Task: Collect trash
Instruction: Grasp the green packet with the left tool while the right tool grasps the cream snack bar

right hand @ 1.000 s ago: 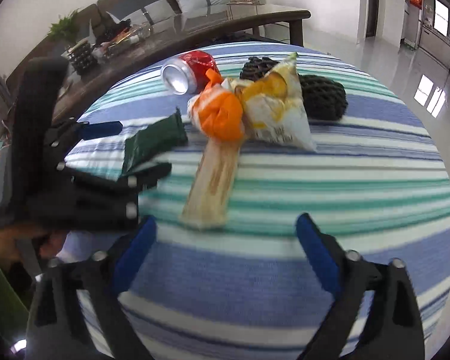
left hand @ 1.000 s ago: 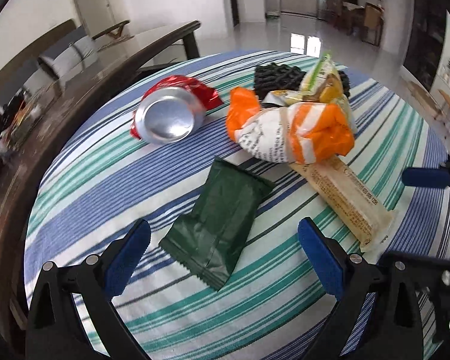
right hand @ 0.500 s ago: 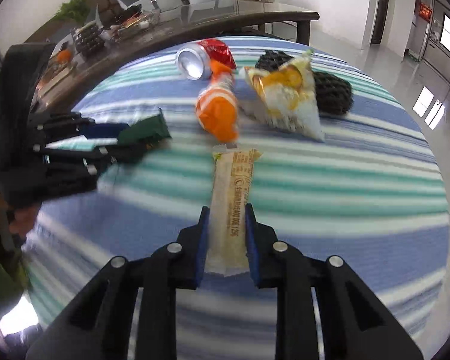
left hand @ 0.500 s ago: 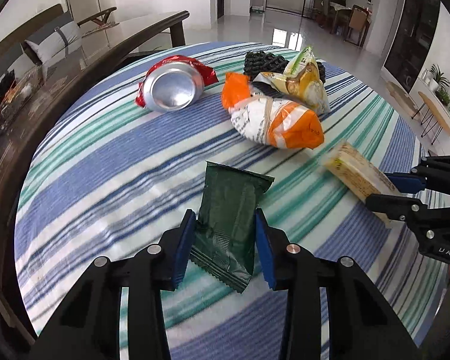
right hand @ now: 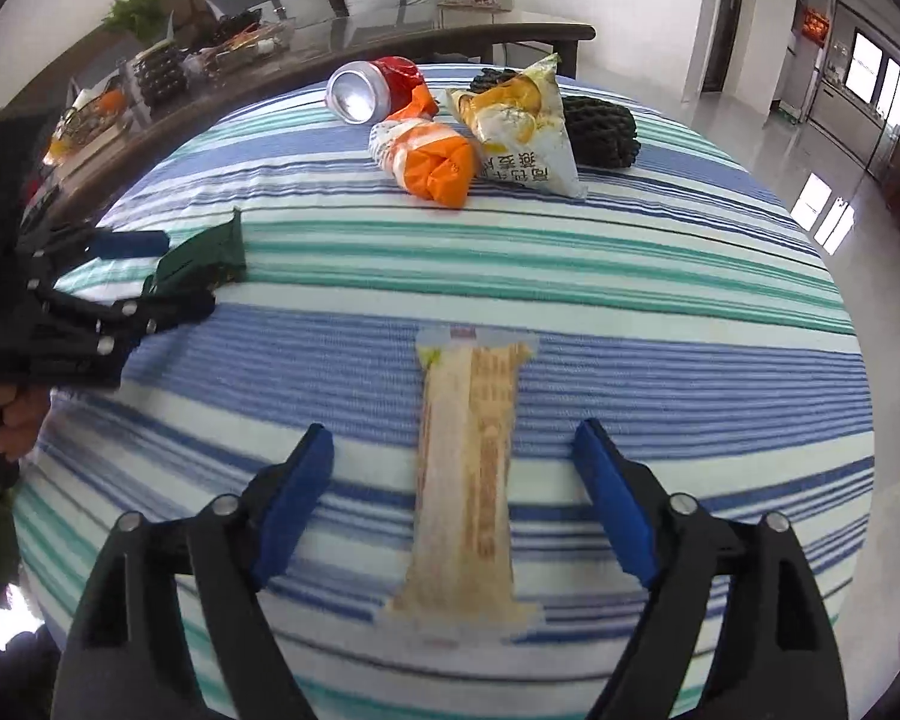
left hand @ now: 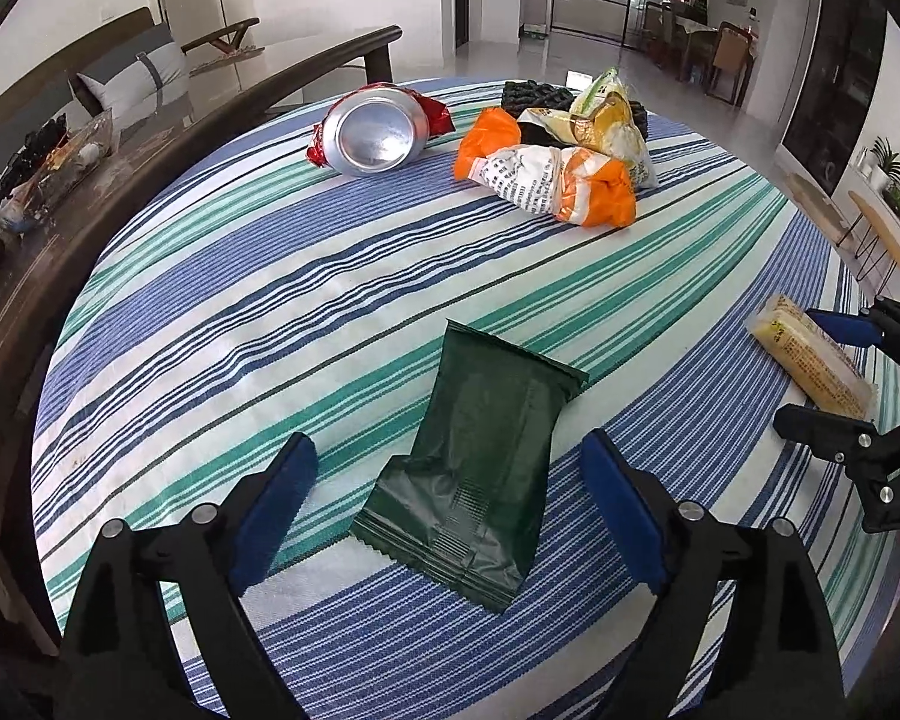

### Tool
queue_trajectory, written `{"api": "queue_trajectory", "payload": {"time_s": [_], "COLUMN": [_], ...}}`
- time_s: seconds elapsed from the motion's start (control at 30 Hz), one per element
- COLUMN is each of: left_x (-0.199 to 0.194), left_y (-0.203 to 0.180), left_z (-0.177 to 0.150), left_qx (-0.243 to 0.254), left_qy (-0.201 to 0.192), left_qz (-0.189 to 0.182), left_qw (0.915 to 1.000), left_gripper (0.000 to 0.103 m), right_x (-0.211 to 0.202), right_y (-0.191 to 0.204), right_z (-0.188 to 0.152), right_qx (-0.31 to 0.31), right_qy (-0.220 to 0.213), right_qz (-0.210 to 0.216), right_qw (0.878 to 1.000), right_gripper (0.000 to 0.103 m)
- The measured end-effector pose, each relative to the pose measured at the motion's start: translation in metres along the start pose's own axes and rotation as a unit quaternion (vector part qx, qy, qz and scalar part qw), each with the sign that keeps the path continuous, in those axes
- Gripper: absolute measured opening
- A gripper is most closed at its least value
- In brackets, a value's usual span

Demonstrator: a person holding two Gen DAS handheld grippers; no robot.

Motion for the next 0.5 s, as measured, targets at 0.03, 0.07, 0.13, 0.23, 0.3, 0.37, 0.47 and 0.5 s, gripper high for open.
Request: {"api": "queue_trajectory", "payload": {"time_s": [0.03, 0.07, 0.13, 0.23, 0.3, 0.37, 0.47, 0.5], "left_x": [0.0022, 0.003, 0.0044, 0.0049, 0.0048, 0.0048, 0.0049, 0.0049], "left_y": [0.0024, 0.0034, 0.0022, 0.0037, 0.0037, 0.0038, 0.0038, 0.0038], "left_z": [0.0007, 0.0003, 0.0007, 0.0008, 0.0008, 0.0008, 0.0008, 0.0008], "left_qx": [-0.008, -0.012, -0.005, -0.006, -0.006, -0.006, -0.006, -0.007], "left_qy": [0.0, 0.0, 0.002, 0.003, 0.004, 0.004, 0.003, 0.003], "left_qz": [-0.004, -0.007, -0.006, -0.008, -0.008, -0.008, -0.008, -0.008], "left_qw": [1.0, 0.9999, 1.0, 0.9999, 0.9999, 0.9999, 0.9999, 0.9999], "left_gripper": [0.093, 0.095, 0.097, 0.099, 0.099, 0.099, 0.099, 0.099], "right_x": [0.0011, 0.0015, 0.0015, 0.002, 0.0022, 0.0021, 0.0016, 0.0017], "right_y": [-0.0005, -0.0006, -0.0006, -0.001, -0.0007, -0.0009, -0.0011, -0.0011], "right_z": [0.0005, 0.0005, 0.0012, 0.0013, 0.0012, 0.0009, 0.0005, 0.0007], "right_qx": [0.002, 0.002, 0.002, 0.003, 0.002, 0.002, 0.002, 0.002], "right_qy": [-0.004, -0.006, -0.006, -0.006, -0.005, -0.005, -0.006, -0.006], "right_qz": [0.001, 0.001, 0.001, 0.003, 0.001, 0.001, 0.002, 0.001], "right_qw": [1.0, 1.0, 1.0, 1.0, 1.0, 1.0, 1.0, 1.0], "right_gripper": [0.085, 0.086, 0.086, 0.086, 0.087, 0.087, 0.087, 0.087]}}
Point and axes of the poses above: each gripper's, at about its wrist camera, not at the fingertips, and x roughly the way its jaws point, y to its left, z to its top, the point moved 3 cm from there along x, roughly the way its jaws point, and after that the axes turned 11 degrees about z, right-handed, at the moved point
